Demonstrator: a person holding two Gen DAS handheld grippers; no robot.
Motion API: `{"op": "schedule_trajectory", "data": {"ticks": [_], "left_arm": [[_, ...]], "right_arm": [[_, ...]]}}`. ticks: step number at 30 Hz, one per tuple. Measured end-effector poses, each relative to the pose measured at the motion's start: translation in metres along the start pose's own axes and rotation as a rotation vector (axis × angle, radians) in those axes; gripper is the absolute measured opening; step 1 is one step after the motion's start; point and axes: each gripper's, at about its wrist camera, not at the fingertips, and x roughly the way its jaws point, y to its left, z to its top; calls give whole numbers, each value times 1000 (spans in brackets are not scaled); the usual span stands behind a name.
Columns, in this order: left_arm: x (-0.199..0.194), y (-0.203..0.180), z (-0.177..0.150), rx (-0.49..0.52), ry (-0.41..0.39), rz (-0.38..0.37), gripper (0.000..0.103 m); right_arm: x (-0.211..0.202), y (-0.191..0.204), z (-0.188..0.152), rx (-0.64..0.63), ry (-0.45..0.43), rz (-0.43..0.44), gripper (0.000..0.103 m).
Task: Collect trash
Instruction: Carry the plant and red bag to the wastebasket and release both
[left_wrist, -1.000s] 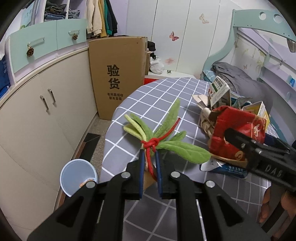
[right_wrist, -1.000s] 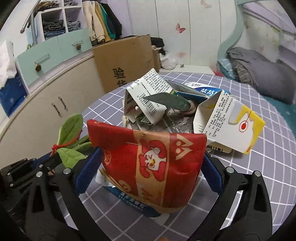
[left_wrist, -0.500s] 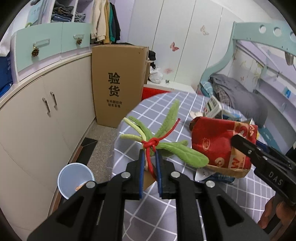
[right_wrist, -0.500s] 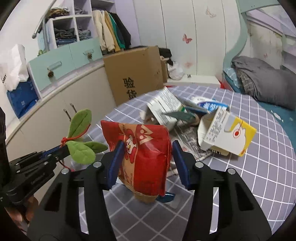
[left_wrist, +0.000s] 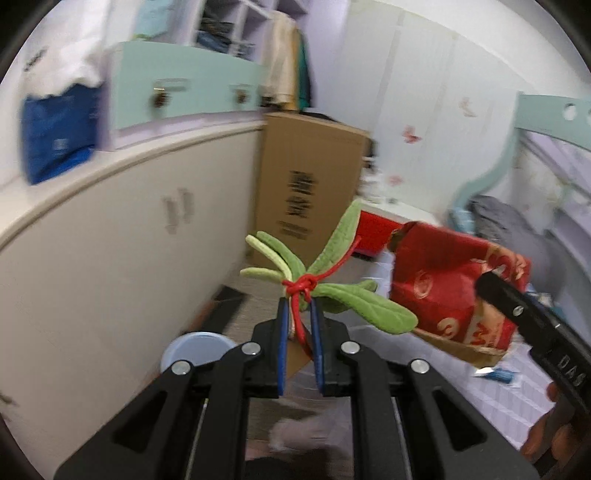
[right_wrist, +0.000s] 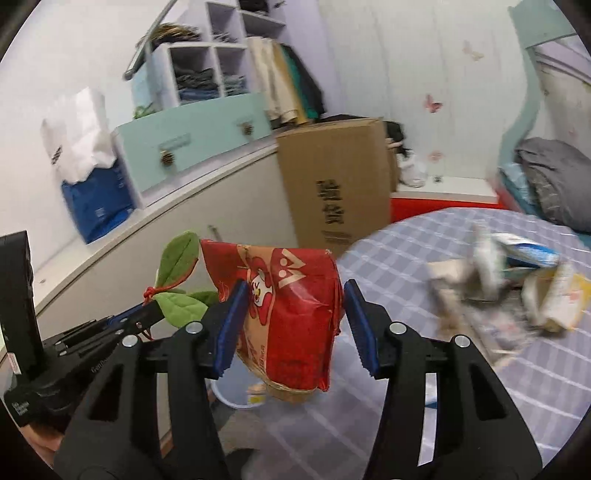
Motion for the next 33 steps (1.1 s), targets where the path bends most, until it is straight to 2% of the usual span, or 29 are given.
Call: {"op": "schedule_trajectory", "data": {"ticks": [2,5,9,17,20,21,22,23,26,29,33], "left_arm": [[3,28,-1,-10,5,79,11],[13,63,-5,-42,30,156,11],[43,105,-17,-80,135,231,11],[129,133,-21,-63,288,265,12],[154,143,-13,-79,280,232,15],[160,145,-12,-87,284,222,31],[169,149,-11,-93,301,224,61],[178,153,-12,-98,324,247,71],[183,160,-19,-118,321,286,72],[182,169,-32,-160,356,273,72],[176,170,-38,-171,353,282,73]], "right_arm": [[25,24,-1,-13,36,46,52],[54,57,-7,-56,78,88,52],[98,94,-20,-106,137,117,52],[171,115,-41,-144,184,67,52],[193,111,-42,-117,189,47,52],[198,109,-43,-107,191,44,52],[202,107,-44,-98,194,38,52],[209,105,-45,-90,204,35,52],[218,102,-50,-84,228,35,53],[225,102,-55,-84,248,37,53],[231,106,-61,-85,267,44,53]]}}
